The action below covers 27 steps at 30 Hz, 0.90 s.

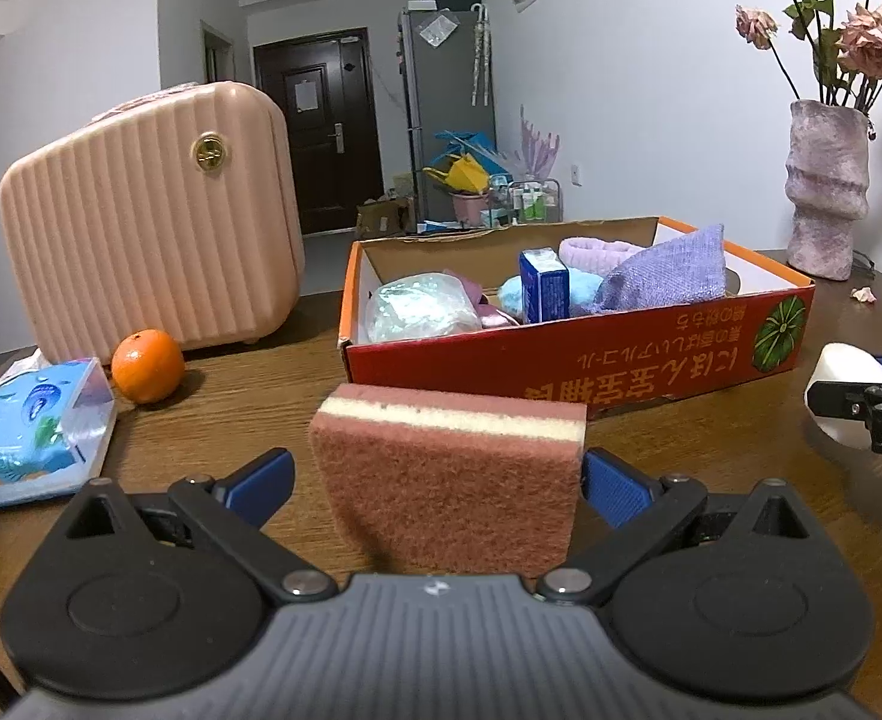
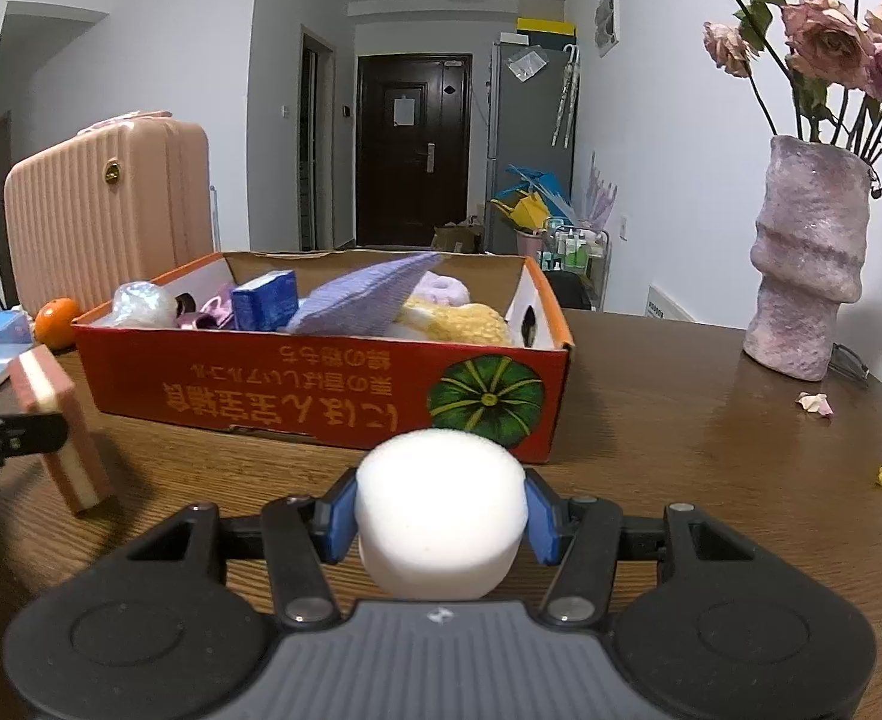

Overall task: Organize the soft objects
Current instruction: 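Grasp the white foam puck with the right tool while the left grasps the pink sponge, then lift and carry the sponge and foam puck in both tools over the box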

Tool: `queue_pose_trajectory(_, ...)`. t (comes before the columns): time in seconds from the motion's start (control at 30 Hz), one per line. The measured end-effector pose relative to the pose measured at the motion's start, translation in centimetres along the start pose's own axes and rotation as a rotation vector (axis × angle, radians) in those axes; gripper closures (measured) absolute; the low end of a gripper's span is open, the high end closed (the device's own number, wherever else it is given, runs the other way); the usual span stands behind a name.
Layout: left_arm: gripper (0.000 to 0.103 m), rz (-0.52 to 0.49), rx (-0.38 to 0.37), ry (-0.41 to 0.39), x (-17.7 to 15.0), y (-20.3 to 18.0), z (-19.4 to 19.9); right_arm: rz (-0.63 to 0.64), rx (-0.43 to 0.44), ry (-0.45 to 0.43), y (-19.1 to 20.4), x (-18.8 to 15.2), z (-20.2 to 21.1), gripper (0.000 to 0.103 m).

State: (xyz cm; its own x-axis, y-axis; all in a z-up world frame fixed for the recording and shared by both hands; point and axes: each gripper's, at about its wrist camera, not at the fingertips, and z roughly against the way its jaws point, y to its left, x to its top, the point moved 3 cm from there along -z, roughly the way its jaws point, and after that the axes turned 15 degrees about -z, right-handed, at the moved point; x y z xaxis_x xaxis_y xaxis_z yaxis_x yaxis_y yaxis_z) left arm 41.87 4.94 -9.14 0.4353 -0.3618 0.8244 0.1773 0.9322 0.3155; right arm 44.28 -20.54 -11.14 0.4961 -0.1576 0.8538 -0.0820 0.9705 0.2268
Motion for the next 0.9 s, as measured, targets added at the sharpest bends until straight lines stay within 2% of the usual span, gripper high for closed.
queue_pose_trajectory(0.53, 0.0, -0.016, -0.04, 0.014, 0.3, 0.5, -2.1, 0.012, 0.043, 0.004, 3.4, -0.4, -0.8, 0.049)
queue_pose_trajectory(0.9, 0.002, -0.001, -0.003, 0.017, 0.2, 1.0, -2.2, 0.024, 0.074, 0.01, 5.2, -0.5, -1.4, 0.049)
